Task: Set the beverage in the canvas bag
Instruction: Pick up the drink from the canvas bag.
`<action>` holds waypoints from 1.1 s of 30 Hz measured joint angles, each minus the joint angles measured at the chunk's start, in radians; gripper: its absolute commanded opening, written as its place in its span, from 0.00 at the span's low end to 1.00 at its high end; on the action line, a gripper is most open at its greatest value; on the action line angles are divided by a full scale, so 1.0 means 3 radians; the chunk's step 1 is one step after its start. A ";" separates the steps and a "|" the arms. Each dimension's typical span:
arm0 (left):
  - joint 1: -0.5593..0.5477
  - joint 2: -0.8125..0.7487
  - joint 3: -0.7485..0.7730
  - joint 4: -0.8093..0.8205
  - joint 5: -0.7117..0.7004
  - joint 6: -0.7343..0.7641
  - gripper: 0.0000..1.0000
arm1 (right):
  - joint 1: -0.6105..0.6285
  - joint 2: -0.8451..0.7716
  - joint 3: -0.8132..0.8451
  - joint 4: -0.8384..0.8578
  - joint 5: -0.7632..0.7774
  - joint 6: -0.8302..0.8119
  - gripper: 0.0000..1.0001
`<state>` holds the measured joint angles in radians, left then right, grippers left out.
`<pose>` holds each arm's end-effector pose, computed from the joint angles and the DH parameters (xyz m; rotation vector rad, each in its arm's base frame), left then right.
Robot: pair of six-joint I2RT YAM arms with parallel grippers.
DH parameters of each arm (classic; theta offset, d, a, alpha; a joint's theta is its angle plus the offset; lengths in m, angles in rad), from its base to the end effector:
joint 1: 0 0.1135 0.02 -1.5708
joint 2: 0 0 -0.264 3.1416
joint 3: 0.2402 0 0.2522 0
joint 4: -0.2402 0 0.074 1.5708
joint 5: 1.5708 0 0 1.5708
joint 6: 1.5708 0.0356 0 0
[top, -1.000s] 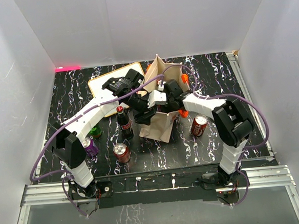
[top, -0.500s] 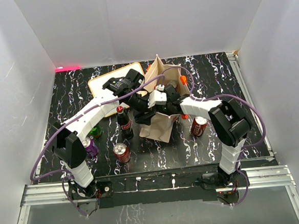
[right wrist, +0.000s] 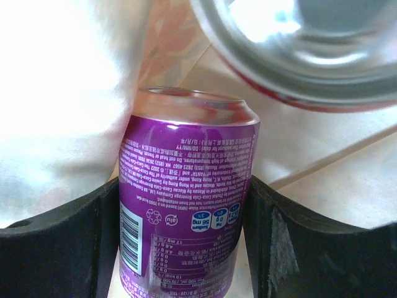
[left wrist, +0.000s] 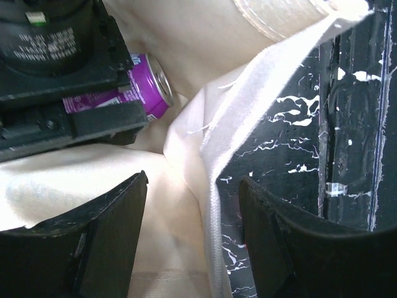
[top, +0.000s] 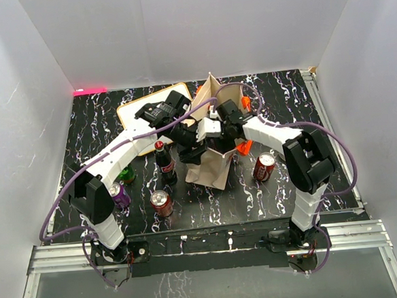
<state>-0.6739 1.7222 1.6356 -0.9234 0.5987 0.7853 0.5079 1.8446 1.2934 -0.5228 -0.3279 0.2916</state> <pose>0.2719 -0.2429 0.3255 1.8044 1.6895 -0.7193 0.3289 0.1962 0.1958 -0.4084 2.7011 0.6853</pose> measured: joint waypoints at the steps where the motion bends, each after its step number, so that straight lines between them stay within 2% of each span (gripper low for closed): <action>1: 0.0003 -0.0006 -0.0005 0.0022 0.0000 -0.0018 0.60 | -0.0041 -0.0015 0.0017 -0.0017 -0.0045 0.0022 0.08; 8: 0.0003 -0.0051 -0.0011 0.0228 -0.0004 -0.0206 0.65 | -0.0320 -0.0300 0.0048 -0.0045 -0.0273 0.0085 0.08; 11: 0.0003 -0.0065 -0.0011 0.0304 -0.0019 -0.0300 0.71 | -0.0385 -0.0440 0.0120 -0.0076 -0.0317 0.0080 0.08; 15: 0.0008 -0.0083 -0.0010 0.0450 -0.0075 -0.0468 0.86 | -0.0423 -0.0567 0.0291 -0.0088 -0.0392 0.0083 0.08; 17: 0.0015 -0.0107 -0.0011 0.0580 -0.0139 -0.0609 0.89 | -0.0443 -0.0614 0.0408 -0.0076 -0.0427 0.0084 0.08; 27: 0.0179 -0.0281 0.0092 0.1077 -0.0203 -0.1406 0.97 | -0.0539 -0.0693 0.0753 -0.0112 -0.0449 0.0080 0.08; 33: 0.0568 -0.0284 0.0196 0.1553 -0.0111 -0.2153 0.97 | -0.0614 -0.0735 0.0791 -0.0093 -0.0450 -0.0036 0.08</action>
<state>-0.5034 1.6371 1.6943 -0.4576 0.5655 0.1394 0.3237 1.6241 1.5307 -0.5507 -0.4629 0.2810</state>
